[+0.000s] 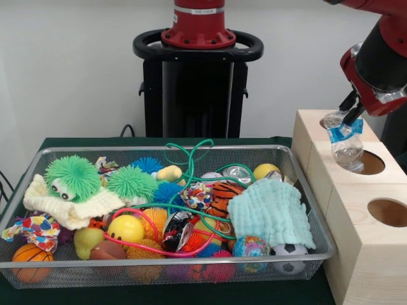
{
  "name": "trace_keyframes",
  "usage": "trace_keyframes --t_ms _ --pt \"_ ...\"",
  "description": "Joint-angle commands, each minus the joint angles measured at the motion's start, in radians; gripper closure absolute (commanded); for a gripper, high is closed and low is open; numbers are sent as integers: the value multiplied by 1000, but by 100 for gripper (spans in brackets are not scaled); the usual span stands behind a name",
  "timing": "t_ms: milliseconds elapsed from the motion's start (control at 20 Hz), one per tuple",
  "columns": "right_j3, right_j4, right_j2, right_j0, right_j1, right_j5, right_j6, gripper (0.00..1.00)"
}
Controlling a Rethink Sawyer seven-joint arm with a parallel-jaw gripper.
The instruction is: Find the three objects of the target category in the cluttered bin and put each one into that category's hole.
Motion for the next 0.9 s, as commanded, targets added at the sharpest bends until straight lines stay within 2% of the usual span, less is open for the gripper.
trace_keyframes --t_ms 50,600,650,900 --pt "10 80 62 -20 101 -122 301 100" --pt "4 127 44 -15 110 -106 269 100" --pt "5 128 43 -16 110 -103 264 0" --pt "39 126 35 -31 26 -18 208 0"
